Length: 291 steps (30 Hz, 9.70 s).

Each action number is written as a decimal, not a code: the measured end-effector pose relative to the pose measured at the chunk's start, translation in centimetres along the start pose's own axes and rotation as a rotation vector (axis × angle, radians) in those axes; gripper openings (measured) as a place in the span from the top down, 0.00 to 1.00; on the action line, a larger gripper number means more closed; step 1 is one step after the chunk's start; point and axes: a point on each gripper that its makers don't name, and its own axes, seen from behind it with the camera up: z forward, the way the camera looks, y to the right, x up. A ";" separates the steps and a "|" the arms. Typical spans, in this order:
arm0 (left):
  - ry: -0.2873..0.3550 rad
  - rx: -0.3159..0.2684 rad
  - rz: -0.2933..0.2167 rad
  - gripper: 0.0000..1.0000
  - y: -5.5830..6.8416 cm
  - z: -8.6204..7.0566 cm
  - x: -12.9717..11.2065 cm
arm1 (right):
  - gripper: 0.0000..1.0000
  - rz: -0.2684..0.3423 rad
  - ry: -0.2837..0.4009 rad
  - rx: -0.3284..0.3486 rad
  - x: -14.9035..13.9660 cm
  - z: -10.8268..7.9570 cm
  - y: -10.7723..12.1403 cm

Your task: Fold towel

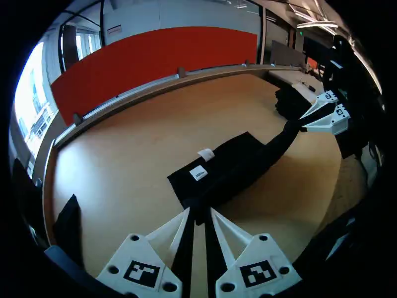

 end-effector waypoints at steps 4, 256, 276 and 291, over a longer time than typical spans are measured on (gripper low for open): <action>-0.008 0.003 0.001 0.87 -0.2 1.0 -0.2 | 0.84 0.006 -0.016 -0.001 -0.6 0.9 0.4; -0.128 0.340 -0.396 0.06 -6.0 0.4 -14.0 | 0.95 0.003 -0.116 0.040 -6.8 7.2 2.3; -0.113 0.349 -0.399 0.06 -6.1 -0.3 -13.5 | 0.96 -0.090 0.067 -0.016 3.6 2.7 4.4; -0.110 0.349 -0.399 0.06 -6.1 -0.4 -13.4 | 0.96 -0.117 0.088 -0.017 4.9 1.5 4.6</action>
